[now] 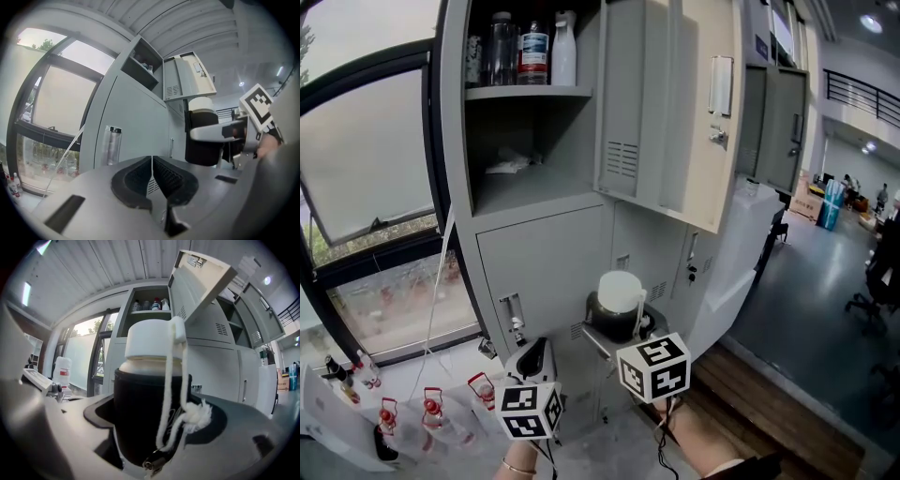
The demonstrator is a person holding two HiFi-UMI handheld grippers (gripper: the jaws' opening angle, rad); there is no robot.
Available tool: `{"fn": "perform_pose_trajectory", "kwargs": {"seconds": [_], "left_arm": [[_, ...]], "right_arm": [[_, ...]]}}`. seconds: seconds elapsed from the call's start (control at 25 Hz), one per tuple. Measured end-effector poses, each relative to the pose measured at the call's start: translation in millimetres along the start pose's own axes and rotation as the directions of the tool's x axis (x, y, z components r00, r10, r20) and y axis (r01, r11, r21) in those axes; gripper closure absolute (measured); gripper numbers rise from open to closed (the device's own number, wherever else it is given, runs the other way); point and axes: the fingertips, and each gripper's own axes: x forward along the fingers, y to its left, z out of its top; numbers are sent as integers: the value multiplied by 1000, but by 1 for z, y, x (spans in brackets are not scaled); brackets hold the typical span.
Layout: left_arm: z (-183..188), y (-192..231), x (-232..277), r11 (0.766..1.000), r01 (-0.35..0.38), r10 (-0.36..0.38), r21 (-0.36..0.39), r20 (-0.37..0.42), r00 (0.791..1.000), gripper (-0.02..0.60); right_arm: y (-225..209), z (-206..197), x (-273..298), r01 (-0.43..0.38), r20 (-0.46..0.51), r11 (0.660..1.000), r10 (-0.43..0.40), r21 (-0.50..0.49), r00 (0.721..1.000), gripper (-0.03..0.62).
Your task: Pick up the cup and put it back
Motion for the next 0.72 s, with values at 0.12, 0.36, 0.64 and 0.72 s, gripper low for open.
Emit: {"fn": "perform_pose_trajectory", "kwargs": {"seconds": [0.12, 0.36, 0.64, 0.72], "left_arm": [[-6, -7, 5, 1000, 19, -19, -2, -9, 1000, 568], [-16, -20, 15, 998, 56, -57, -18, -20, 998, 568], [-21, -29, 22, 996, 84, -85, -9, -32, 996, 568], [-21, -31, 23, 996, 88, -88, -3, -33, 996, 568]], "right_arm": [[-3, -21, -8, 23, -10, 999, -23, 26, 1000, 180], [-14, -46, -20, 59, -49, 998, -57, 27, 997, 181], [-22, -54, -26, 95, -47, 994, -93, 56, 995, 181], [-25, -56, -29, 105, -48, 992, -102, 64, 994, 181]]}}
